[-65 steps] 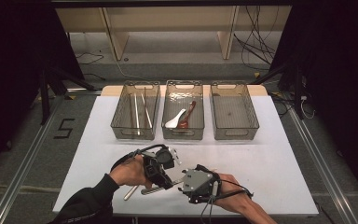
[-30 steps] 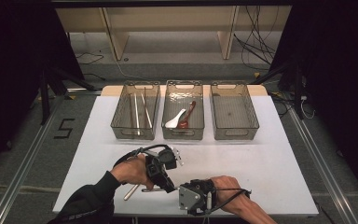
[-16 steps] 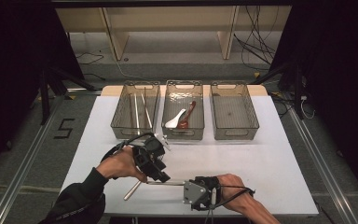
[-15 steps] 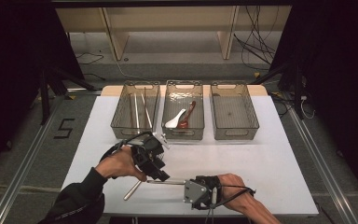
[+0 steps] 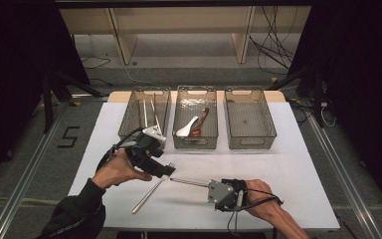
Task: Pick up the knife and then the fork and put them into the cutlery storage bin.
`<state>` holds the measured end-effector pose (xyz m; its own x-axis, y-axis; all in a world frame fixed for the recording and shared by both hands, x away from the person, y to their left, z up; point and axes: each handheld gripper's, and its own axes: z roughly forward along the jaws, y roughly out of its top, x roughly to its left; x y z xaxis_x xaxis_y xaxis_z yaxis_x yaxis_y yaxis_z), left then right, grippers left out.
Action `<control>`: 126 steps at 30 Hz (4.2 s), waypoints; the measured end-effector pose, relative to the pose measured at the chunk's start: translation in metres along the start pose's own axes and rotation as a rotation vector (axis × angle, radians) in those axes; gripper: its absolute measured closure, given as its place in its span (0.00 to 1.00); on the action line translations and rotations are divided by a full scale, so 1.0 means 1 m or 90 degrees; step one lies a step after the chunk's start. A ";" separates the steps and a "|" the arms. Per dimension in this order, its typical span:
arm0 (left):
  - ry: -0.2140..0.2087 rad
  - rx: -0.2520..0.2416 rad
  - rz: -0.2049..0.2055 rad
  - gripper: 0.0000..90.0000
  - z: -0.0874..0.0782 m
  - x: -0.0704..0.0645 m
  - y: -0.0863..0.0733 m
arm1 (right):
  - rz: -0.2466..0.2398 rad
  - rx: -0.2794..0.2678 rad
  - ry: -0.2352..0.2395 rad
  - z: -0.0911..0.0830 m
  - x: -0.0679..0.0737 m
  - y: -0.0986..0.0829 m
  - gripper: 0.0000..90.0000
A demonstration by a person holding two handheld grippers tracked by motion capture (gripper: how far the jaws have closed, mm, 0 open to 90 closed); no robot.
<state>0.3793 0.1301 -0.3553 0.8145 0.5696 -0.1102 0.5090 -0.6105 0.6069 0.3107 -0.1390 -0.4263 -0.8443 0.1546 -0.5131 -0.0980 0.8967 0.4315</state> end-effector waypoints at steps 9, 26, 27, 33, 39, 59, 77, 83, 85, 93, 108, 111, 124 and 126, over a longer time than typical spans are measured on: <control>0.046 -0.055 -0.051 0.24 0.006 0.016 -0.031 | 0.160 -0.006 -0.025 -0.011 -0.039 -0.027 0.99; 0.092 -0.092 -0.105 0.19 0.012 0.022 -0.080 | 0.493 -0.067 -0.043 -0.024 -0.145 -0.060 0.99; 0.094 -0.092 -0.105 0.19 0.013 0.022 -0.081 | 0.500 -0.063 -0.046 -0.023 -0.150 -0.060 0.99; 0.097 -0.079 -0.097 0.19 0.013 0.017 -0.085 | 0.554 -0.047 -0.062 -0.015 -0.180 -0.064 0.99; 0.097 -0.066 -0.092 0.19 0.015 0.014 -0.087 | 0.602 -0.019 -0.079 0.002 -0.202 -0.073 0.99; 0.098 -0.062 -0.086 0.19 0.016 0.013 -0.089 | 0.691 0.059 -0.108 0.033 -0.235 -0.094 0.99; 0.093 -0.058 -0.087 0.19 0.016 0.015 -0.090 | 0.664 0.037 -0.144 0.040 -0.242 -0.084 0.63; 0.093 -0.051 -0.087 0.19 0.017 0.015 -0.090 | 0.645 0.017 -0.119 0.028 -0.233 -0.080 0.54; 0.093 -0.045 -0.088 0.19 0.018 0.015 -0.090 | 0.644 0.001 -0.111 0.022 -0.228 -0.079 0.50; 0.098 -0.012 -0.091 0.19 0.024 0.017 -0.092 | 0.620 -0.064 -0.078 -0.005 -0.193 -0.071 0.38; 0.077 0.120 -0.076 0.36 0.053 0.013 -0.089 | 0.607 -0.112 -0.008 -0.022 -0.119 -0.073 0.33; 0.079 0.140 -0.078 0.40 0.056 0.014 -0.089 | 0.609 -0.112 0.004 -0.023 -0.110 -0.075 0.32; 0.068 0.194 -0.061 0.59 0.067 0.015 -0.086 | 0.593 -0.116 0.039 -0.031 -0.079 -0.073 0.31; 0.062 0.201 -0.052 0.62 0.069 0.015 -0.084 | 0.590 -0.117 0.043 -0.032 -0.077 -0.072 0.31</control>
<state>0.3674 0.1523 -0.4622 0.7448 0.6642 -0.0638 0.6450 -0.6922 0.3237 0.3662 -0.2289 -0.3947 -0.6558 0.7429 0.1342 0.5505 0.3489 0.7585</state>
